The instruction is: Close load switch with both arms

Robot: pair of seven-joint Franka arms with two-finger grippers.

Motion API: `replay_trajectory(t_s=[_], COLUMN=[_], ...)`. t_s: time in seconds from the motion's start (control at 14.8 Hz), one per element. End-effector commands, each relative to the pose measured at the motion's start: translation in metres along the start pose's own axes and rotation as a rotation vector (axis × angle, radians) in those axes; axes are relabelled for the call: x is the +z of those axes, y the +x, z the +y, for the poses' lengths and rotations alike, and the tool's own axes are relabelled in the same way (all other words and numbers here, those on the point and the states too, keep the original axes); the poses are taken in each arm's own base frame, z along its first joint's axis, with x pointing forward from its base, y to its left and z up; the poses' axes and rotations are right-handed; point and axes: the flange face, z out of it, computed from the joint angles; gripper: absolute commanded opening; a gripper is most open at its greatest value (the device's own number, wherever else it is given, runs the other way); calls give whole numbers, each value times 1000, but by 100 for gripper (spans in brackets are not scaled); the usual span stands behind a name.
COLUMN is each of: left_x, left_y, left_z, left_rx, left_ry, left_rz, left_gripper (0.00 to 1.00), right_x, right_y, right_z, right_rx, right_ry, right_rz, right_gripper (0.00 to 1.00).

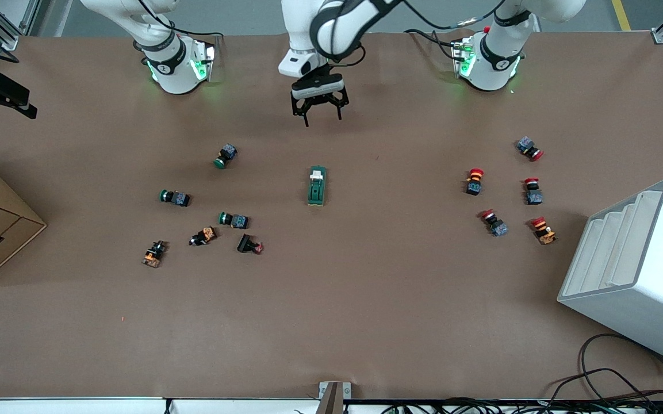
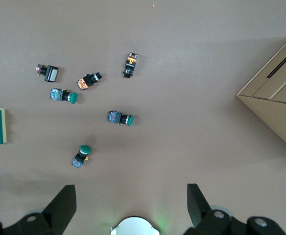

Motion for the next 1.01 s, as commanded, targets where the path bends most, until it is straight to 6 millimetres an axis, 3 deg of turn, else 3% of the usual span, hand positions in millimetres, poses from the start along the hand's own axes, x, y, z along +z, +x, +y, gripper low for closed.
replay_trajectory(t_s=[0.0,0.2,0.68,0.95], left_x=[30,59,120,132], left_y=[-23,-49,-83,-92], left_z=[4,-1,-18,-23], left_rx=[-57,-11,118,139], left_ry=[-48,-87,-225,-206], left_rz=[77,152,323,436], left_gripper=[100,100,100,100], right_x=[-3,-5,-10,-6], right_y=[-9,-9,-5,-1], right_z=[-1,-1,0,1], right_rx=[2,2,9,19], right_ry=[6,5,5,6], right_rz=[7,13,27,21], right_gripper=[100,100,100,100])
